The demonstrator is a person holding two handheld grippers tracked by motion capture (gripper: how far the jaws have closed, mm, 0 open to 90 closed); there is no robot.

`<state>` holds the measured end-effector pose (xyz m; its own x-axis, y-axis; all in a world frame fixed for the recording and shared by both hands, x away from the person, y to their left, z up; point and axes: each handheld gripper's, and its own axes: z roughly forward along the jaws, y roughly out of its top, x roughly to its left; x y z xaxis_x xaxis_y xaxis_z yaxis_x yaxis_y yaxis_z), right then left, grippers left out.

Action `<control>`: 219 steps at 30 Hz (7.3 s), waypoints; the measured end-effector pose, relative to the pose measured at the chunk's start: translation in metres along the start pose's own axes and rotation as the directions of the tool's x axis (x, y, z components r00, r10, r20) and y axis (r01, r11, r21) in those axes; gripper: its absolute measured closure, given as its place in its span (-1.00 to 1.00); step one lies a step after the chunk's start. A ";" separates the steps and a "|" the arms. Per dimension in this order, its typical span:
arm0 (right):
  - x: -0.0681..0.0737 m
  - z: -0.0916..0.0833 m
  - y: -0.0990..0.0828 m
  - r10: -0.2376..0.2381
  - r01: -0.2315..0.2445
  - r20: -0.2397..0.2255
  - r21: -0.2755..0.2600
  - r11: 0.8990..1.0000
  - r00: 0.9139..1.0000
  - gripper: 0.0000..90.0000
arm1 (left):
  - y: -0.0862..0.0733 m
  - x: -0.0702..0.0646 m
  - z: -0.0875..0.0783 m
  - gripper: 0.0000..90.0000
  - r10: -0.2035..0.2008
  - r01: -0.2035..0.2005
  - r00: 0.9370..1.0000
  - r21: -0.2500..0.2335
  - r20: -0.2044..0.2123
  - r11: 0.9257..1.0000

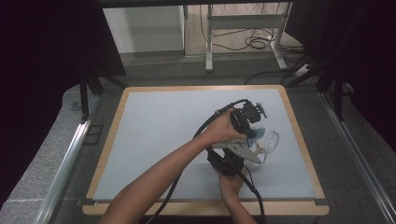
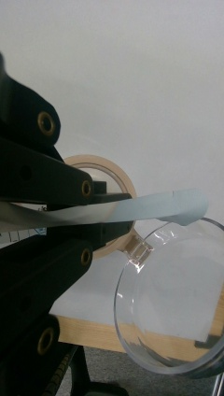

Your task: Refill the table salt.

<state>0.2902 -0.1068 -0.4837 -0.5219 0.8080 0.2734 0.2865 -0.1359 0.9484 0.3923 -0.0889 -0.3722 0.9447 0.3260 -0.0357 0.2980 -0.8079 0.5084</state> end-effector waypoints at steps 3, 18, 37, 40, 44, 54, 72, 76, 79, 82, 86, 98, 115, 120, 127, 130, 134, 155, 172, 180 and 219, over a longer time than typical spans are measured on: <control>0.000 0.000 0.000 0.000 0.000 0.003 -0.002 1.000 1.000 0.25 | 0.001 0.000 0.000 1.00 -0.001 0.001 1.000 -0.002 0.002 1.000; 0.000 -0.001 0.003 0.004 -0.004 0.007 -0.015 1.000 1.000 0.26 | 0.001 -0.001 -0.001 1.00 0.001 -0.001 1.000 -0.005 0.004 1.000; 0.001 -0.001 0.002 -0.013 0.013 0.012 -0.034 0.999 1.000 0.26 | 0.002 -0.001 -0.002 1.00 -0.005 0.005 1.000 -0.003 0.004 1.000; 0.001 -0.002 0.003 -0.013 0.014 0.015 -0.035 0.999 1.000 0.26 | 0.002 0.000 -0.002 1.00 -0.002 0.002 1.000 -0.003 0.003 1.000; 0.001 -0.001 0.003 -0.016 0.017 0.016 -0.039 0.999 1.000 0.26 | 0.002 0.000 -0.002 1.00 -0.005 0.005 1.000 0.000 0.004 1.000; 0.000 -0.001 0.003 -0.012 0.013 0.013 -0.040 0.999 1.000 0.26 | 0.002 0.002 -0.001 1.00 -0.012 0.012 1.000 -0.001 0.004 1.000; 0.001 -0.002 0.004 -0.012 0.013 0.009 -0.042 0.999 1.000 0.27 | 0.002 0.001 -0.001 1.00 -0.009 0.009 1.000 0.008 0.000 1.000; 0.001 -0.002 0.004 -0.013 0.014 0.009 -0.043 0.999 1.000 0.27 | 0.002 0.001 -0.001 1.00 -0.009 0.009 1.000 0.007 0.000 1.000; 0.001 -0.002 0.004 -0.014 0.014 0.009 -0.043 0.999 1.000 0.27 | 0.003 0.002 -0.001 1.00 -0.008 0.008 1.000 0.008 -0.001 1.000; 0.001 -0.002 0.004 -0.013 0.013 0.010 -0.042 0.999 1.000 0.27 | 0.003 0.002 -0.001 1.00 -0.006 0.006 1.000 0.008 -0.002 1.000; 0.001 -0.002 0.005 -0.016 0.016 0.012 -0.042 0.999 1.000 0.27 | 0.003 0.002 -0.001 1.00 -0.008 0.008 1.000 0.009 0.000 1.000; 0.001 -0.003 0.006 -0.019 0.019 0.013 -0.049 0.999 1.000 0.27 | 0.004 0.000 -0.002 1.00 -0.004 0.004 1.000 0.008 -0.001 1.000; 0.001 -0.004 0.006 -0.018 0.019 0.014 -0.050 0.999 1.000 0.27 | 0.003 0.000 0.000 1.00 -0.002 0.002 1.000 0.013 -0.002 1.000; 0.001 -0.004 0.007 -0.012 0.013 0.015 -0.057 0.998 1.000 0.27 | 0.004 0.000 0.000 1.00 -0.002 0.002 1.000 0.020 -0.003 1.000; 0.001 -0.004 0.007 -0.002 0.004 0.018 -0.061 0.998 1.000 0.27 | 0.005 0.000 0.000 1.00 -0.001 0.001 1.000 0.016 -0.001 1.000; 0.001 -0.004 0.007 -0.003 0.004 0.020 -0.061 0.998 1.000 0.27 | 0.005 0.000 0.000 1.00 -0.002 0.002 1.000 0.015 0.001 1.000; 0.001 -0.005 0.007 -0.001 0.003 0.021 -0.064 0.998 1.000 0.27 | 0.005 -0.001 0.000 1.00 -0.002 0.002 1.000 0.017 0.000 1.000; 0.001 -0.005 0.008 -0.004 0.005 0.022 -0.068 0.998 1.000 0.27 | 0.004 -0.001 0.001 1.00 0.003 -0.003 1.000 0.023 -0.004 1.000; 0.003 -0.005 0.006 -0.002 0.005 0.035 -0.076 0.997 0.999 0.28 | 0.004 -0.001 0.002 1.00 -0.003 0.002 1.000 0.020 0.008 1.000; 0.002 -0.005 0.006 -0.006 0.009 0.035 -0.080 0.997 0.999 0.28 | 0.004 -0.001 0.002 1.00 0.001 -0.001 1.000 0.021 0.008 1.000; 0.001 0.001 0.004 0.048 -0.045 0.033 -0.089 0.995 0.998 0.29 | 0.007 0.004 0.005 1.00 0.010 -0.009 1.000 0.057 -0.007 0.998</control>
<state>0.2919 -0.1061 -0.4797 -0.4806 0.8190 0.3135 0.2373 -0.2226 0.9456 0.3988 -0.0962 -0.3733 0.9467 0.3212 -0.0251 0.2965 -0.8378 0.4585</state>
